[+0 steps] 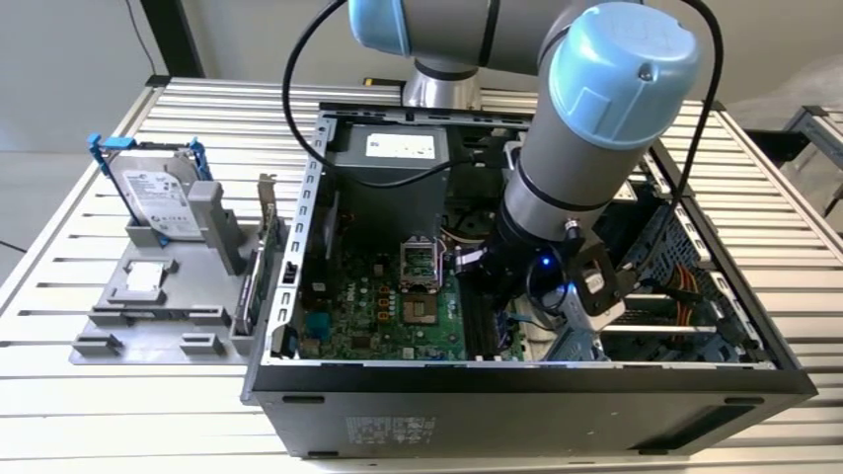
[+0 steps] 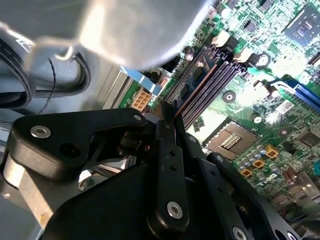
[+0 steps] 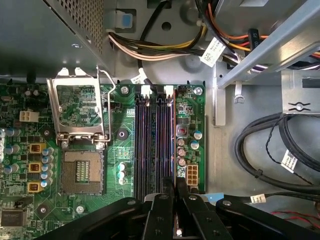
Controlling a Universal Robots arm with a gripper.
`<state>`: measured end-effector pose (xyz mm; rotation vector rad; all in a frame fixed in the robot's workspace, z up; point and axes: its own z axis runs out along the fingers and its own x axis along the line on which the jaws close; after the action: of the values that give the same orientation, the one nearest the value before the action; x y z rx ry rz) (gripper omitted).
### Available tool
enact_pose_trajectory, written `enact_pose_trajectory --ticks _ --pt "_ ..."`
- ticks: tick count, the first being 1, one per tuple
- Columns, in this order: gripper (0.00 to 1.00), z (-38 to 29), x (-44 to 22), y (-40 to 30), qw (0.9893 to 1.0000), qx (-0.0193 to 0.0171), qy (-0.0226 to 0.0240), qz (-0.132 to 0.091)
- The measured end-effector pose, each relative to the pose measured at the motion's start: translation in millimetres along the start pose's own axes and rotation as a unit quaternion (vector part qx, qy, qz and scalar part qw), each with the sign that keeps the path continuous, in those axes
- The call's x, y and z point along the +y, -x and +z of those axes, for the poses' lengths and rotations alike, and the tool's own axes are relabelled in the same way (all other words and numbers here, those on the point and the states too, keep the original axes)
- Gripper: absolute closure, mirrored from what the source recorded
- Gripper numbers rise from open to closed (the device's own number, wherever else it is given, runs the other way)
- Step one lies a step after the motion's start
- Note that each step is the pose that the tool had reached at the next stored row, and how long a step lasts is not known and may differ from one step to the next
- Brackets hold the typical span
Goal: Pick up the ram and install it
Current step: 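Insert the ram into the slot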
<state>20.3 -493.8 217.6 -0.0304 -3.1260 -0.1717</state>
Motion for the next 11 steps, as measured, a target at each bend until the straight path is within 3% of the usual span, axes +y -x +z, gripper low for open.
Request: enact_pose_trajectory --ticks 11 --pt "1.0 0.6 -1.6 -1.6 1.0 0.0004 0.0 -0.003"
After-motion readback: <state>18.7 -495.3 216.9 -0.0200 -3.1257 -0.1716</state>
